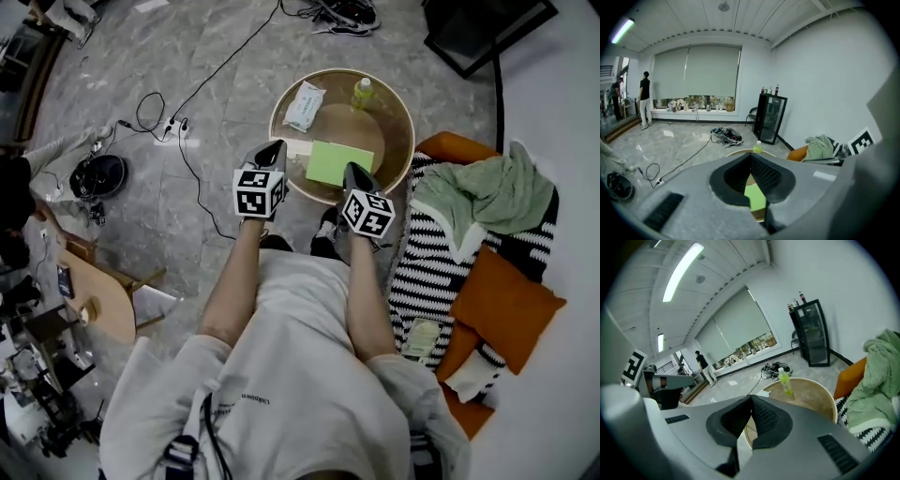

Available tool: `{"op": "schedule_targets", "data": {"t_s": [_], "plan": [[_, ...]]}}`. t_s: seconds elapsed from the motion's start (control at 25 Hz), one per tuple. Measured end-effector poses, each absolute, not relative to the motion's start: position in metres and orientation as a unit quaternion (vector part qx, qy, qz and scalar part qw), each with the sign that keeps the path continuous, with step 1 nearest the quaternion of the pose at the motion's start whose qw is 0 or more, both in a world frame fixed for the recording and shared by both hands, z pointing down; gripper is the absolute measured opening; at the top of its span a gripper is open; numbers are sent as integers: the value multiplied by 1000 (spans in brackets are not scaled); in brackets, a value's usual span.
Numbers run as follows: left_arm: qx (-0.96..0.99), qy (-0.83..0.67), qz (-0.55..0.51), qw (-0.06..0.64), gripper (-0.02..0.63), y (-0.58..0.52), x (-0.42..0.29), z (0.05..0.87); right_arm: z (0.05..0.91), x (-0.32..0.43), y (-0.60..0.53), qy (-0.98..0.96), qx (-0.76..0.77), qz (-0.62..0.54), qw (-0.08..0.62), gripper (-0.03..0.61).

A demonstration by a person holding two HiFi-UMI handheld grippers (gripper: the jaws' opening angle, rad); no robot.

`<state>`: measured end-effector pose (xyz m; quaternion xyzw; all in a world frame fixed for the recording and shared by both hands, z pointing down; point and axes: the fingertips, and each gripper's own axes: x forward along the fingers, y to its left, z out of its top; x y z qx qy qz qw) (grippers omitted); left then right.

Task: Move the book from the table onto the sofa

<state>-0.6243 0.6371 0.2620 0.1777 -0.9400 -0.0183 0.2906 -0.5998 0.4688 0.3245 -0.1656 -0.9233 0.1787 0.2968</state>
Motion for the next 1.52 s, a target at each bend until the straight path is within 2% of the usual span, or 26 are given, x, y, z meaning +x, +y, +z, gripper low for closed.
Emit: {"op": "schedule_targets", "data": {"t_s": [0.48,0.8,1.52], "plan": [[160,-912,-23,376,9,623,-596,327,367,-581,425,-909,-128,192,346,6],[198,-897,-40,394,9,587,-628,358,383,-580,391,-905,-99,189,369,6],[265,-827,-74,491,9,567,-662,502,487,-613,389,-864,-93,145,474,6]]}}
